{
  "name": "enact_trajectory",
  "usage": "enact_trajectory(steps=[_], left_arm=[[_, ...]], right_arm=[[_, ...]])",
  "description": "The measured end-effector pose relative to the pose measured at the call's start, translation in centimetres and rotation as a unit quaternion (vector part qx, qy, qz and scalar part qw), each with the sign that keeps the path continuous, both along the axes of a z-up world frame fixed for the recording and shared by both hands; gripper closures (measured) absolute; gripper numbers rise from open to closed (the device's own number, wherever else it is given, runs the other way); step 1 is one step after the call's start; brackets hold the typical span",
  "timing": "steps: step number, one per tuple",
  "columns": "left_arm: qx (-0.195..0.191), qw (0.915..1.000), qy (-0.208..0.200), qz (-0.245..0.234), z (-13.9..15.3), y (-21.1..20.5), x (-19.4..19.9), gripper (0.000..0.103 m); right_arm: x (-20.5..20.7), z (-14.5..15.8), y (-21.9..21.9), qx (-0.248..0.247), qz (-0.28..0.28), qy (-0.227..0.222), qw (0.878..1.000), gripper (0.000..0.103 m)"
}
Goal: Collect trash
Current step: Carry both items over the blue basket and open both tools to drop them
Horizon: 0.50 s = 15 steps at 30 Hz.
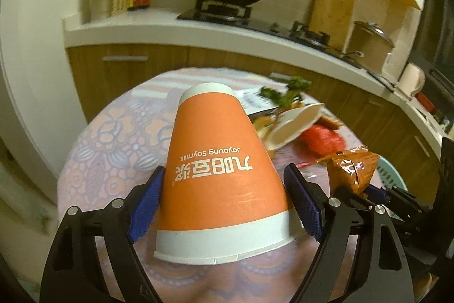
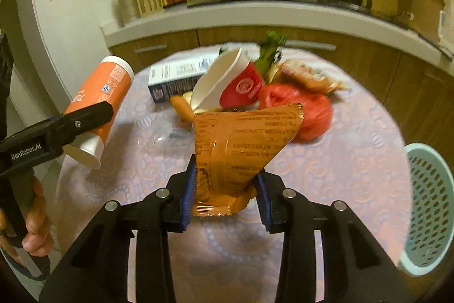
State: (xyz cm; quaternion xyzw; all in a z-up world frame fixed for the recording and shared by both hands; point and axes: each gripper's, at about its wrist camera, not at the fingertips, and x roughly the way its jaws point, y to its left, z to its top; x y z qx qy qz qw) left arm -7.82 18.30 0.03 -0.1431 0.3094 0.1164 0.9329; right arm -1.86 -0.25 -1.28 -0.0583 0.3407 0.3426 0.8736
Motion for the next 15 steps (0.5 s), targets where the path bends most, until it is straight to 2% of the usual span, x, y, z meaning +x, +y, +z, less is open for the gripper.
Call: enact_trajectory(steps=[9,15], left_arm=[[0.002,0.9974,-0.039,-0.061,2.4,-5.3,1.3,0.022],[0.006,0.9929,-0.05,-0.108,3.1,-9.9,4.0,0.022]], right_arm=[[0.7,3.1,-5.9,0.017,-0.056,-0.039,0.998,0.069],[2.4,4.0,-10.5,0.026,-0.103,-0.048,0.993,0.069]])
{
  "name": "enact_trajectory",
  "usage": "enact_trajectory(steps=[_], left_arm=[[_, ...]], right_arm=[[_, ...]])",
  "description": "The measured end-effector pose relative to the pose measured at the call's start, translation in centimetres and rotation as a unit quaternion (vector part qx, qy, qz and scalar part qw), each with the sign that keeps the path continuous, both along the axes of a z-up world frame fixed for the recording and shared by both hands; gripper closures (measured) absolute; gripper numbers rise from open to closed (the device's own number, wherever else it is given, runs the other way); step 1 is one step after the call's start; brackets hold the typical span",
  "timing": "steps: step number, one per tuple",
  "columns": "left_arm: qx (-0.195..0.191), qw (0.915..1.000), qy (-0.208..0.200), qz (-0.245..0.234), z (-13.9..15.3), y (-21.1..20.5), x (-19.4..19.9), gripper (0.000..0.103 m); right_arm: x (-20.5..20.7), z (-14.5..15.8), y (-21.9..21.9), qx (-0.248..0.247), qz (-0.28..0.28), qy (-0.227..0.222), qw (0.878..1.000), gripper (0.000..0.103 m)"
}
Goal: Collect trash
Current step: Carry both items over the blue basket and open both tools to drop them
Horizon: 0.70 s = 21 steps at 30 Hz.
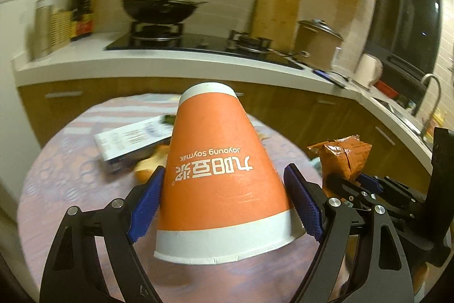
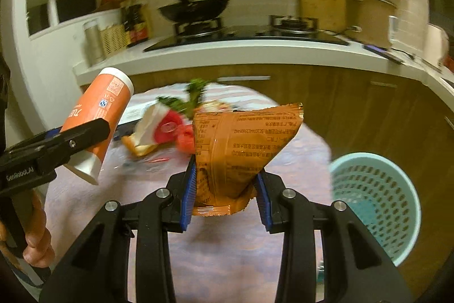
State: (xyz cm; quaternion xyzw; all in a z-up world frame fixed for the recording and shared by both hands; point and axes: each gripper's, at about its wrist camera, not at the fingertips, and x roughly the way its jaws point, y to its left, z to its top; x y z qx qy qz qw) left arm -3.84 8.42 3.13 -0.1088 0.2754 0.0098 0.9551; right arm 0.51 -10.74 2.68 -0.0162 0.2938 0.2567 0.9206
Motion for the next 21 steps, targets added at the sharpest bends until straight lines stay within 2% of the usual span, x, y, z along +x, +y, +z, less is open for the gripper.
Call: enact_trajectory(steps=[7,13,17,21], left_arm=[[0.005,0.9974,-0.006,-0.071,0.1,-6.9,4.3,0.022],[0.003,0.9902,-0.01,-0.139,-0.2,-13.5,8.2,0.022],[0.007,0.9845,-0.001,-0.175,-1.1,-17.1,10.3,0.022],[0.01,0.9782,0.027,-0.206,-3.0,-20.5,12.7,0.022]], right_arm=[[2.5,-0.6,-7.3,0.007,-0.075,0.004,0.997,0.069],[4.5,-1.6,-14.0,0.021,-0.138,0.013,0.99,0.069],[5.9,-3.0,-17.9,0.029,-0.173,0.03,0.984,0.069],[6.7,-5.3,-20.7,0.032,-0.197,0.058,0.978,0.069]])
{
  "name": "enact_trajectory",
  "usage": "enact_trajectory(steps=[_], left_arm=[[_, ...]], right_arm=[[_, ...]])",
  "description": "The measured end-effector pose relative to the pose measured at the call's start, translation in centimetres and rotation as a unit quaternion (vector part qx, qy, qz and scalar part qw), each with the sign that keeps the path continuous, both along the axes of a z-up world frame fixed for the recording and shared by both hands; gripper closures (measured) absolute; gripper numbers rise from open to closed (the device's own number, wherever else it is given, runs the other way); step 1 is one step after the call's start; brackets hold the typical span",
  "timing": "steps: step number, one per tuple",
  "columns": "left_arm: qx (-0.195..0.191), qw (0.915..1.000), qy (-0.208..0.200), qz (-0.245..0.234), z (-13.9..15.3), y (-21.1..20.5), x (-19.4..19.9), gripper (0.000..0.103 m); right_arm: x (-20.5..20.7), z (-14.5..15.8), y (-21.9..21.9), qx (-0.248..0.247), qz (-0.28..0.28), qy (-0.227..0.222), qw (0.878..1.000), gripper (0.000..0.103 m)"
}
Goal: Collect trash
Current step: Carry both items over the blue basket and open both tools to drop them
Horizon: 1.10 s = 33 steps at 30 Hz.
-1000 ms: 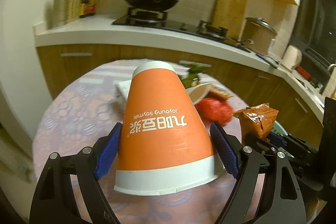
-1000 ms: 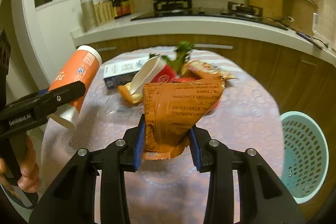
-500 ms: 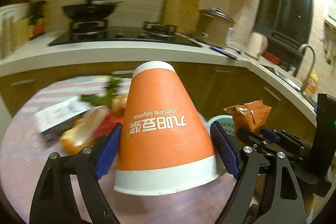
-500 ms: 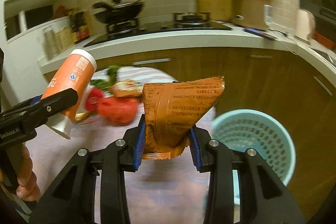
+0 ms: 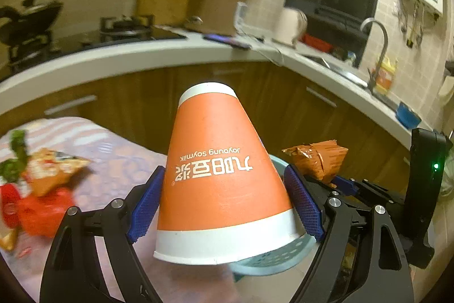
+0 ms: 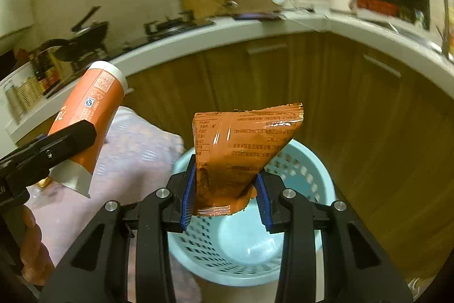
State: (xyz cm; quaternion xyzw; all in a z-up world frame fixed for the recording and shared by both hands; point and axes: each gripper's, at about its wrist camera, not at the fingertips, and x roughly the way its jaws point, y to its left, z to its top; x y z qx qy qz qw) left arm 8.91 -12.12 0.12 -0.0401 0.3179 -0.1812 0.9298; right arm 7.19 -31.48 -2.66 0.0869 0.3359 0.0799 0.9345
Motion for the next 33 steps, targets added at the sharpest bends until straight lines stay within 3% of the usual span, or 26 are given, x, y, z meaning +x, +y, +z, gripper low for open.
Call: enact_trajectory(steps=[4,8,10,15,21,25,33], left_arm=[[0.006,0.9983,0.051,-0.026,-2.8,-2.7,2.3,0.022],[-0.013,0.992,0.119,-0.04,-5.8,-3.7,4.6,0.022],[-0.026,0.987,0.152,-0.044,-7.4,-4.1,5.6,0.022],[-0.029,0.9803,0.19,-0.044,-10.0,-4.8,6.9,0.022],[-0.027,0.9778,0.204,-0.04,-11.4,-4.9,7.3,0.021],[-0.018,0.977,0.209,-0.039,-11.5,-5.7,7.5,0.02],[-0.029,0.9783,0.202,-0.037,-10.8,-5.2,7.2,0.02]], right_arm=[[1.3,-2.5,-1.5,-0.007,-0.021,0.041,0.999,0.069],[2.6,-5.9,-2.2,-0.059,-0.047,0.104,0.992,0.069],[3.1,-7.0,-2.4,-0.053,-0.044,0.122,0.99,0.069],[3.5,-9.1,-3.3,-0.027,-0.043,0.147,0.988,0.069],[4.3,-9.9,-3.8,-0.007,-0.041,0.163,0.986,0.065],[4.9,-9.6,-4.0,-0.007,-0.038,0.16,0.986,0.049],[4.2,-8.9,-4.7,-0.004,-0.045,0.153,0.987,0.046]])
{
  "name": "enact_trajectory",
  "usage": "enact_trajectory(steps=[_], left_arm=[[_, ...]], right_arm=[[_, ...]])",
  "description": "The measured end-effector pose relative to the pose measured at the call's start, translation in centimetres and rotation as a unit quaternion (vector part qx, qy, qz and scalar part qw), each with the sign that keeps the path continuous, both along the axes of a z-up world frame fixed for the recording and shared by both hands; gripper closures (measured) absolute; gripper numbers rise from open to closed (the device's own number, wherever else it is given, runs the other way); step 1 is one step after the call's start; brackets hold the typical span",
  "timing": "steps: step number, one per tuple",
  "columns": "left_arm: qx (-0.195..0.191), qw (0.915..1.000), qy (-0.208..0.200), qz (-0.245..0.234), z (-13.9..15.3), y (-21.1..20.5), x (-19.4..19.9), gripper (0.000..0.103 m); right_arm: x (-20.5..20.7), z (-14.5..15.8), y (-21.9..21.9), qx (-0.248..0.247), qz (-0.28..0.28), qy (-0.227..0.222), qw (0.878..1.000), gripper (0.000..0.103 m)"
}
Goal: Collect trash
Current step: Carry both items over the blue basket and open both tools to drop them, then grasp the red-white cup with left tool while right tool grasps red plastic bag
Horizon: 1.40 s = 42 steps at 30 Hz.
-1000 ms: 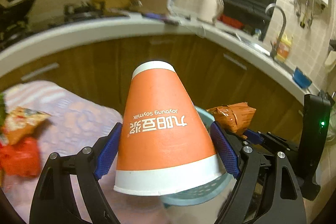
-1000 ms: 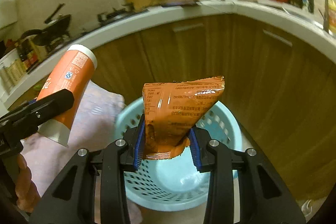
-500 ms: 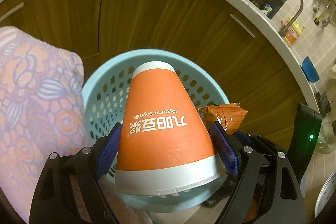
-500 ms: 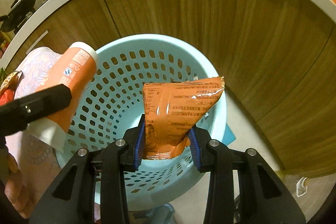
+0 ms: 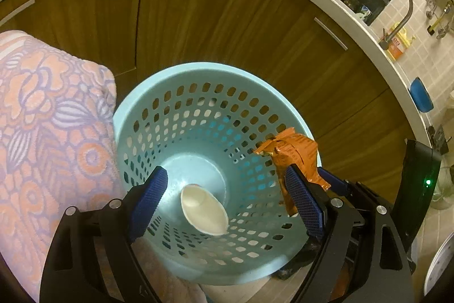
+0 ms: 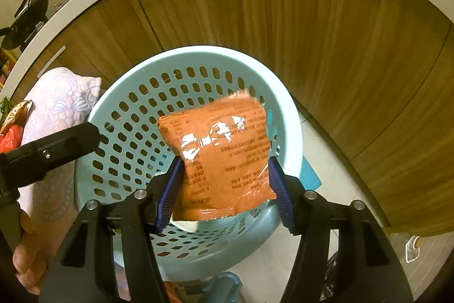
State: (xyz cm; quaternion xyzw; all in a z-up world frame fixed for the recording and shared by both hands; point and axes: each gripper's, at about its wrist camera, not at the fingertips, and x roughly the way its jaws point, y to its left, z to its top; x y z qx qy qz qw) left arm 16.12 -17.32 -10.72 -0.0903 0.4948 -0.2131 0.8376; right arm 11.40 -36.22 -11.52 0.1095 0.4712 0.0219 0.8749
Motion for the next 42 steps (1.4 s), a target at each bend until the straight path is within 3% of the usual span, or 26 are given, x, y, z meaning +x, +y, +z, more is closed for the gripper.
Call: enact_trajectory(steps=[4,11,20,30,42], left_arm=[[-0.007,0.9999,-0.008,0.005,0.8,0.7,-0.5,0.02],[-0.006,0.9989,-0.043,0.018,3.0,2.2,-2.2,0.02],[0.02,0.991,-0.12,0.056,7.1,6.0,-6.3,0.02],[0.036,0.9721,-0.189,0.134,11.7,13.6,-11.3,0.02],[0.042,0.9447,-0.203,0.254,12.9,25.5,-15.7,0.02]], right_arm=[[-0.7,0.4,-0.3,0.006,-0.001,-0.007,1.0,0.033],[-1.3,1.5,0.1,0.019,0.008,-0.02,1.0,0.033],[-2.7,5.8,4.8,0.0,0.063,-0.082,0.995,0.033],[-4.0,9.6,12.7,-0.007,0.143,-0.121,0.982,0.047],[-5.7,11.4,22.7,-0.007,0.23,-0.14,0.963,0.054]])
